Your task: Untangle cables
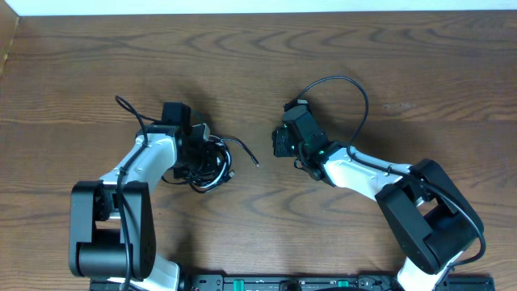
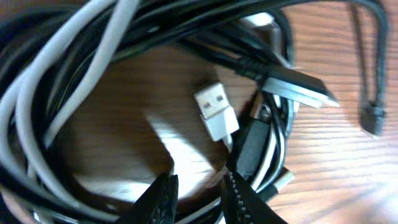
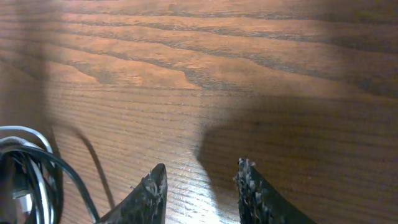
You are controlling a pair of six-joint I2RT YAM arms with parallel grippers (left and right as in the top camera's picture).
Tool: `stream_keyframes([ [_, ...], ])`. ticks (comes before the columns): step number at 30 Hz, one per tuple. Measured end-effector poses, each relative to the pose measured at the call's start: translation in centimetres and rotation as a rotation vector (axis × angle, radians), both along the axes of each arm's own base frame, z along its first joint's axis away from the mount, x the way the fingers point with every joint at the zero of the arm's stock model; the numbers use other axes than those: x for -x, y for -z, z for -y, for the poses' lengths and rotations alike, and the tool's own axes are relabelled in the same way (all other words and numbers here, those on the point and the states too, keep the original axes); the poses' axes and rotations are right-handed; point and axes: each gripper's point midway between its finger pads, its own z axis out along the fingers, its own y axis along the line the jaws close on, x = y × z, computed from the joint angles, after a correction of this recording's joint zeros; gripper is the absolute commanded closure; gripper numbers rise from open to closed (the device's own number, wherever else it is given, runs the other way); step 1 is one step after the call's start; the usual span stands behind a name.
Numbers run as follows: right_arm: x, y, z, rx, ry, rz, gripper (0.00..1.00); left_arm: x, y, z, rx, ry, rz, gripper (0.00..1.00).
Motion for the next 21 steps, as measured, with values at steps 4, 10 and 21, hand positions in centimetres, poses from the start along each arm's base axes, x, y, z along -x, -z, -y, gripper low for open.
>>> stream_keyframes([
  [4,0.0,0.0,0.0,0.0,0.0,0.0,0.67,-0.1,-0.2,0.9,0.058,0.017,0.012,0.71],
  [10,0.0,0.0,0.0,0.0,0.0,0.0,0.67,0.2,-0.4,1.4,0.089,0.03,0.004,0.71],
  [21,0.0,0.0,0.0,0.0,0.0,0.0,0.67,0.3,-0.3,1.3,0.08,0.029,0.003,0.76],
])
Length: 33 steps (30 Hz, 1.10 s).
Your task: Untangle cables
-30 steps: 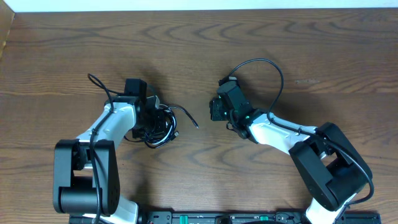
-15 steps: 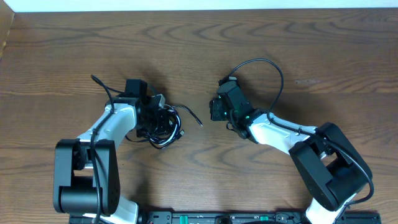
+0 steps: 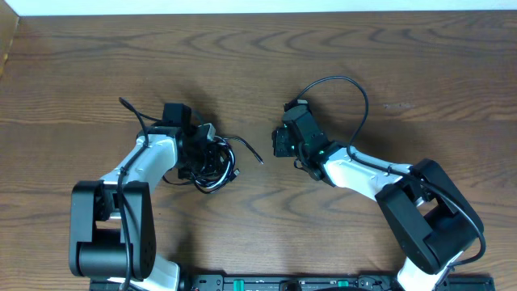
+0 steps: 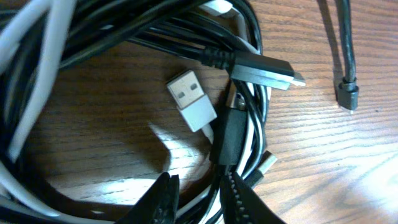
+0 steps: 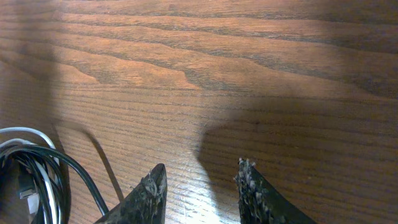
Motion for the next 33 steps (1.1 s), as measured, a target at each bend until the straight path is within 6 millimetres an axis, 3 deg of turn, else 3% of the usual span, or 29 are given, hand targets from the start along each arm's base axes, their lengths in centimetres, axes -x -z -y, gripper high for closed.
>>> stream_keyframes([
  [15,0.0,0.0,0.0,0.0,0.0,0.0,0.67,1.3,0.6,1.0,-0.008,0.043,-0.025,0.76],
  [18,0.0,0.0,0.0,0.0,0.0,0.0,0.67,1.3,0.7,0.9,-0.018,0.04,-0.024,0.81],
  [20,0.0,0.0,0.0,0.0,0.0,0.0,0.67,1.2,0.8,0.5,-0.044,0.029,-0.022,0.9],
  [27,0.0,0.0,0.0,-0.001,0.0,0.001,0.66,0.0,1.2,-3.1,-0.263,-0.174,-0.009,0.91],
  [30,0.0,-0.1,-0.2,-0.008,-0.01,0.005,0.71,-0.6,1.2,-4.1,-0.316,-0.247,0.002,0.91],
  [33,0.0,-1.4,-2.2,-0.065,-0.127,0.051,0.56,-0.8,1.1,-4.2,-0.319,-0.261,-0.008,0.91],
])
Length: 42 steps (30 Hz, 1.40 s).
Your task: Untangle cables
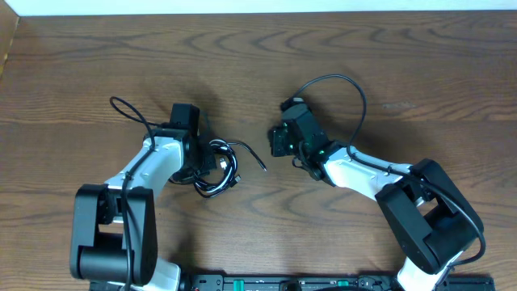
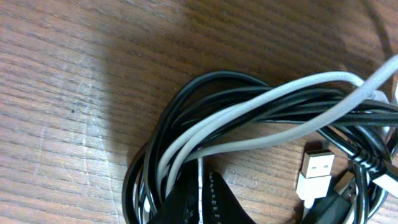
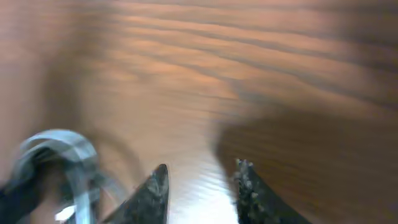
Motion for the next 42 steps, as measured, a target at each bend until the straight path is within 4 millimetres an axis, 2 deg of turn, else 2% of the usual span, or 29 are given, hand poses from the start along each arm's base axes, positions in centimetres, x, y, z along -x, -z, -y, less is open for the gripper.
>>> stream_keyframes([
  [1,0.3,-0.5,-0.9,-0.027,-0.056,0.013,0.44,-0.1,-0.1,0.1,0.009,0.001,-0.007,0.91],
  [3,1.2,-1.2,-2.3,-0.061,-0.177,0.032,0.36,-0.6,-0.3,0.6,0.034,0.004,-0.004,0.91],
  [5,2.2,-1.2,-3.0,-0.06,-0.262,0.017,0.31,-1.5,-1.0,1.0,0.057,0.005,0.018,0.91],
  [8,3.3,-1.2,-3.3,-0.012,-0.359,-0.038,0.27,-2.9,-1.9,1.3,0.079,0.003,0.058,0.91],
  [11,3.3,-1.9,-4.3,0.04,-0.457,-0.086,0.26,-3.3,-2.1,0.7,0.103,-0.024,0.068,0.91],
  [14,2.7,-2.8,-6.0,0.061,-0.544,-0.09,0.36,-3.1,-2.2,0.3,0.16,-0.045,0.056,0.91],
  [15,2.6,-2.9,-6.6,0.062,-0.566,-0.085,0.29,-3.0,-2.3,0.3,0.182,-0.04,0.05,0.91],
  [17,2.5,-2.6,-7.6,0.063,-0.601,-0.076,0.46,-2.5,-2.4,0.3,0.222,-0.023,0.034,0.9],
  [19,3.0,-1.5,-8.1,0.073,-0.63,-0.088,0.54,-1.7,-2.5,0.2,0.25,-0.01,0.008,0.92],
  [24,3.8,1.0,-8.0,0.108,-0.65,-0.133,0.57,-0.4,-2.5,-0.2,0.279,-0.003,-0.039,0.92],
  [31,2.9,1.4,-8.1,0.136,-0.634,-0.086,0.61,-0.4,-2.5,-0.5,0.27,0.118,-0.007,0.92],
  [35,3.3,2.2,-8.8,0.143,-0.65,-0.079,0.64,-0.4,-3.0,0.7,0.335,0.221,0.023,0.92],
  [38,4.0,2.7,-9.5,0.151,-0.684,-0.064,0.78,-0.3,-3.5,1.6,0.387,0.294,0.052,0.92],
  [40,4.4,2.7,-9.9,0.161,-0.711,-0.046,0.95,-0.3,-3.6,2.0,0.407,0.327,0.066,0.92],
  [41,4.4,2.8,-10.0,0.169,-0.716,-0.037,0.99,-0.2,-3.7,2.1,0.416,0.336,0.067,0.92],
  [42,4.3,2.8,-10.1,0.18,-0.714,-0.026,0.99,-0.1,-3.7,2.3,0.423,0.345,0.068,0.92],
])
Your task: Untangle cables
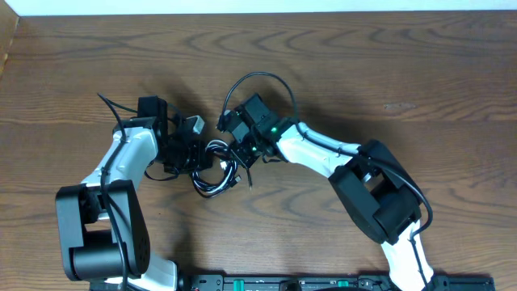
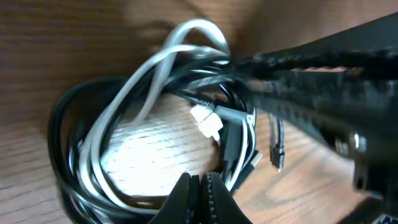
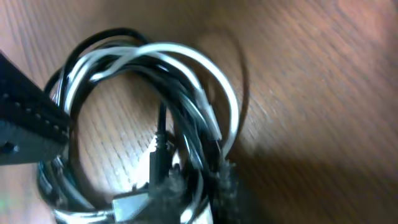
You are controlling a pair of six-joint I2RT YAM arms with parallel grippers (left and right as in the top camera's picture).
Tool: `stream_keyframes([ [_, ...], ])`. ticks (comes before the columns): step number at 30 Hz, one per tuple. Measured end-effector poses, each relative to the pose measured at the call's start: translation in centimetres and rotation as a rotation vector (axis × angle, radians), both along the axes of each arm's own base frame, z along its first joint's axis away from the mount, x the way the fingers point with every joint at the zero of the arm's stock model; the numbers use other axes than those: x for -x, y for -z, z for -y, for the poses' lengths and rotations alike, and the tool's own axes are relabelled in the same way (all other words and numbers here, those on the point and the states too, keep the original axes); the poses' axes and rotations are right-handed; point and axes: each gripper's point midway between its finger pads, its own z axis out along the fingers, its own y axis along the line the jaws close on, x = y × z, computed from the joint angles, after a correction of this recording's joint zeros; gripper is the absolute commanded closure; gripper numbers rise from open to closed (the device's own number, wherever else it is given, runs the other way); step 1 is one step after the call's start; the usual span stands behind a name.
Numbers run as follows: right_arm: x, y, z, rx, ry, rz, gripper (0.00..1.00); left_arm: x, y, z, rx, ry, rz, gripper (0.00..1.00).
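Observation:
A tangled coil of black and white cables (image 1: 212,171) lies left of the table's middle. My left gripper (image 1: 191,153) meets its left rim. In the left wrist view that gripper (image 2: 198,188) is shut, with strands of the coil's near rim running in between its fingers. A white USB plug (image 2: 206,121) lies inside the coil (image 2: 118,124). My right gripper (image 1: 240,153) reaches in from the right. In the right wrist view it (image 3: 198,185) is closed onto several black and white strands (image 3: 205,106).
The brown wooden table (image 1: 404,73) runs to a white strip at the far edge. A black rail (image 1: 283,283) lines the front edge. The right arm's own wire loop (image 1: 260,79) arches over its wrist. A loose black cable end (image 2: 277,149) lies beside the coil.
My right gripper was open over bare wood right of the coil; now it is at the coil's right side, closed on strands. My left gripper has shifted left and still grips the rim.
At first my left gripper stood open over the coil and the right one hung open over bare wood. Then the coil sat a little further right, left gripper still open. Later the left gripper was shut on a white strand. Now both grippers hold the coil.

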Motion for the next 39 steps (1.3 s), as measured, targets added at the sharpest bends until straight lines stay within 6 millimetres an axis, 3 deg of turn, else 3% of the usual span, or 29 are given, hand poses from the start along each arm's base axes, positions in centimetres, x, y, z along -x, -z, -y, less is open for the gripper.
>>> stream_keyframes([
  [11,-2.4,-0.2,-0.2,0.024,-0.015,0.168,0.99,0.6,-0.2,1.0,0.065,0.039,0.006,0.91],
  [16,-3.4,-0.3,-0.1,0.018,-0.019,0.208,0.99,0.7,-0.8,1.8,0.116,0.058,0.022,0.83],
  [19,-3.2,-0.3,-0.1,0.012,-0.031,0.202,0.99,0.9,-0.6,2.1,0.132,0.068,0.023,0.77],
  [28,-2.9,-0.3,-0.2,0.0,-0.042,0.181,0.99,1.5,0.6,3.5,0.127,0.11,0.044,0.79],
  [39,-3.2,-0.3,0.2,0.0,-0.031,0.175,0.99,0.7,2.4,4.1,-0.064,0.155,0.079,0.79],
])
